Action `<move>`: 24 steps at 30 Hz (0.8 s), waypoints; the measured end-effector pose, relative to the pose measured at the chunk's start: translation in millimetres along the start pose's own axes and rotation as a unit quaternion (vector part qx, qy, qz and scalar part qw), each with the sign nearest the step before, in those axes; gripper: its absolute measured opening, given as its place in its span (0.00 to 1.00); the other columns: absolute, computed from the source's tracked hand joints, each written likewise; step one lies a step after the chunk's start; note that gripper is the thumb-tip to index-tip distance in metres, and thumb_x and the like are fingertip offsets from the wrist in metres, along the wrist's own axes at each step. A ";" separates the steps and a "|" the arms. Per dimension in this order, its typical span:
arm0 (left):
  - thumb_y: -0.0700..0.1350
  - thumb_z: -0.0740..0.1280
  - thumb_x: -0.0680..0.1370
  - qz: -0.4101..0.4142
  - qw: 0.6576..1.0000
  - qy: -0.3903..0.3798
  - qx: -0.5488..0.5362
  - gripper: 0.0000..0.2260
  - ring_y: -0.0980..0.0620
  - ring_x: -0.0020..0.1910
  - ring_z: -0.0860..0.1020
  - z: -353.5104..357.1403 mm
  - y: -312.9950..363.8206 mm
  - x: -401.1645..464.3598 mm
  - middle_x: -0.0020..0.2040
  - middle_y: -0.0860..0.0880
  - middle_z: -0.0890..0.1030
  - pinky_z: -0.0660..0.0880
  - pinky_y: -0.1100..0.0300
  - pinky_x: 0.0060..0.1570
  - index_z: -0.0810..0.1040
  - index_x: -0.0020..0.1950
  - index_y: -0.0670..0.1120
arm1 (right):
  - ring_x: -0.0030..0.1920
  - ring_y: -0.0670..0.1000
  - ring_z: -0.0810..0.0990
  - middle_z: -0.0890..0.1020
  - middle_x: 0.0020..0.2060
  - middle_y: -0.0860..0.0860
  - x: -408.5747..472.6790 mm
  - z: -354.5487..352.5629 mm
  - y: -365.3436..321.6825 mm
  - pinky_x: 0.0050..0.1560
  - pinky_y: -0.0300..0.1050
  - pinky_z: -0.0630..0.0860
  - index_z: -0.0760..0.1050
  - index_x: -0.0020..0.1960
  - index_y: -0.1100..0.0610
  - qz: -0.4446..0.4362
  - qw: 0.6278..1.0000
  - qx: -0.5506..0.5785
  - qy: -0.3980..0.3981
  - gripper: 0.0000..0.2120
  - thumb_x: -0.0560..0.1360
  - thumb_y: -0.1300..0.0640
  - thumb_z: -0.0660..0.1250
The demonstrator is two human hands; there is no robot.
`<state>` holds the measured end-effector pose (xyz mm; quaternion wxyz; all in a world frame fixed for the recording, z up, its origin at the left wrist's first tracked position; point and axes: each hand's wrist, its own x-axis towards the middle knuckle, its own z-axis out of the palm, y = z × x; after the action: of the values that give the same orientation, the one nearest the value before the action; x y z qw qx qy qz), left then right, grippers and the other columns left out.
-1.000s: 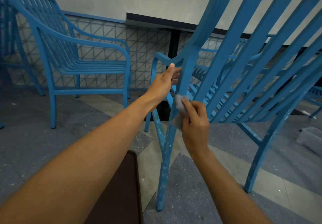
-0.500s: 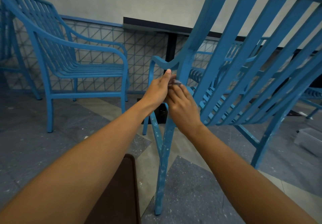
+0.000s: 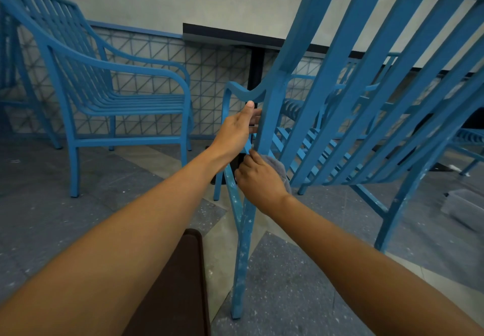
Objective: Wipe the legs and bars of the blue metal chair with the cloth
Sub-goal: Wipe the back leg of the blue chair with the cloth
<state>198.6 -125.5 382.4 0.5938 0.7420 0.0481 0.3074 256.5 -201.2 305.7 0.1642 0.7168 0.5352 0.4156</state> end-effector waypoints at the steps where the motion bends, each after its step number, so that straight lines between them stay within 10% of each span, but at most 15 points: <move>1: 0.53 0.48 0.82 0.000 1.000 -0.002 0.003 0.21 0.63 0.46 0.77 -0.3 0.0 -0.3 0.52 0.51 0.79 0.70 0.81 0.36 0.75 0.63 0.44 | 0.36 0.50 0.79 0.79 0.27 0.49 -2.1 1.0 -2.8 0.57 0.46 0.75 0.79 0.30 0.55 -0.004 1.000 0.004 -0.005 0.08 0.58 0.54 0.77; 17: 0.54 0.47 0.82 0.006 1.000 -0.011 0.004 0.21 0.65 0.47 0.76 -0.5 -0.2 -6.6 0.54 0.54 0.78 0.70 0.71 0.45 0.73 0.65 0.47 | 0.39 0.53 0.78 0.78 0.31 0.51 -52.5 26.0 -46.1 0.63 0.48 0.70 0.78 0.36 0.57 0.050 0.974 0.220 0.010 0.09 0.59 0.62 0.77; 24: 0.56 0.48 0.81 0.003 1.000 0.006 0.012 0.22 0.55 0.59 0.75 -1.6 -7.9 -6.6 0.62 0.50 0.76 0.68 0.59 0.61 0.71 0.67 0.47 | 0.44 0.47 0.72 0.80 0.39 0.44 -95.6 14.7 -49.0 0.46 0.45 0.69 0.79 0.41 0.51 0.324 0.822 0.467 0.046 0.05 0.73 0.60 0.68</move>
<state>194.7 -124.8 372.8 0.5838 0.7474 0.0533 0.3126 229.2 -266.3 223.4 -0.3590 0.8199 0.4091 0.1775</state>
